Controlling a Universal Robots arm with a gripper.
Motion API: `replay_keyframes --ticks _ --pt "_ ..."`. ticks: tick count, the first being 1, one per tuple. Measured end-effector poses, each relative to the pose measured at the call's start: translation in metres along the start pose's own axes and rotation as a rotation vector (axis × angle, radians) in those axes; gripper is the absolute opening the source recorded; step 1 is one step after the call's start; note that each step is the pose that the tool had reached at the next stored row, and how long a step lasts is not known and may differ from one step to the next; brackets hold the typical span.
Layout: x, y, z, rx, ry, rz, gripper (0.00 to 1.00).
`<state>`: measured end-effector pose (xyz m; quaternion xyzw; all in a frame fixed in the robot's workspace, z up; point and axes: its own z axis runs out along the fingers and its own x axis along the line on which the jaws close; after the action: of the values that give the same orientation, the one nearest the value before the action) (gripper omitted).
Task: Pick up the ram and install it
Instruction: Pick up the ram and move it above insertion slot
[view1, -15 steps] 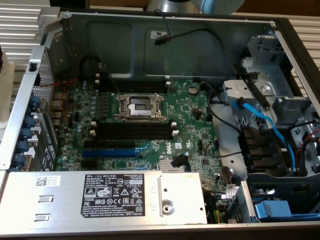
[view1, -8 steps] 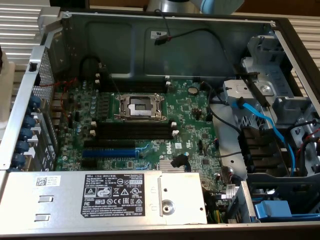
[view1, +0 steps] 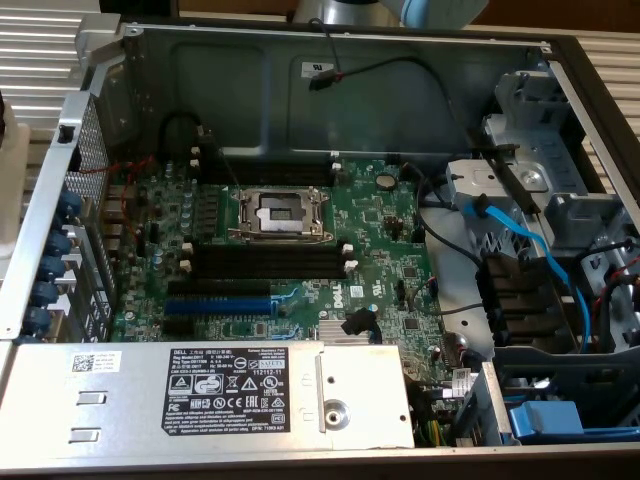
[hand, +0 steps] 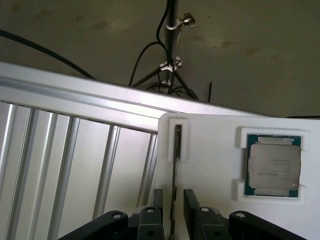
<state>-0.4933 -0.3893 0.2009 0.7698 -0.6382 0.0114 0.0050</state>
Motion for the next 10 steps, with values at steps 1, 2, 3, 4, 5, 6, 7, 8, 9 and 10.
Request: replay_keyframes --ticks 1,2,3,4,5,6,7,8,9,10 --pt "0.0000 0.0000 0.0003 -0.0001 0.0000 0.000 0.31" --pt "0.0000 0.0000 0.0007 0.0001 0.0000 0.000 0.31" --pt "0.0000 0.0000 0.0012 0.0002 0.0000 0.000 0.31" --pt "0.0000 0.0000 0.0013 0.0002 0.0000 0.000 0.31" --pt "0.0000 0.0000 0.0013 0.0001 0.0000 0.000 0.31" --pt "0.0000 0.0000 0.0013 0.0001 0.0001 0.000 0.31" --pt "0.0000 0.0000 0.0013 0.0001 0.0000 0.000 0.31" --pt "0.0000 0.0000 0.0014 0.0007 0.0000 0.000 0.31" --pt "0.0000 -0.0001 0.0015 0.0017 -0.0001 0.000 0.31" --pt "0.0000 -0.0001 0.0017 0.0031 0.0002 0.000 0.31"
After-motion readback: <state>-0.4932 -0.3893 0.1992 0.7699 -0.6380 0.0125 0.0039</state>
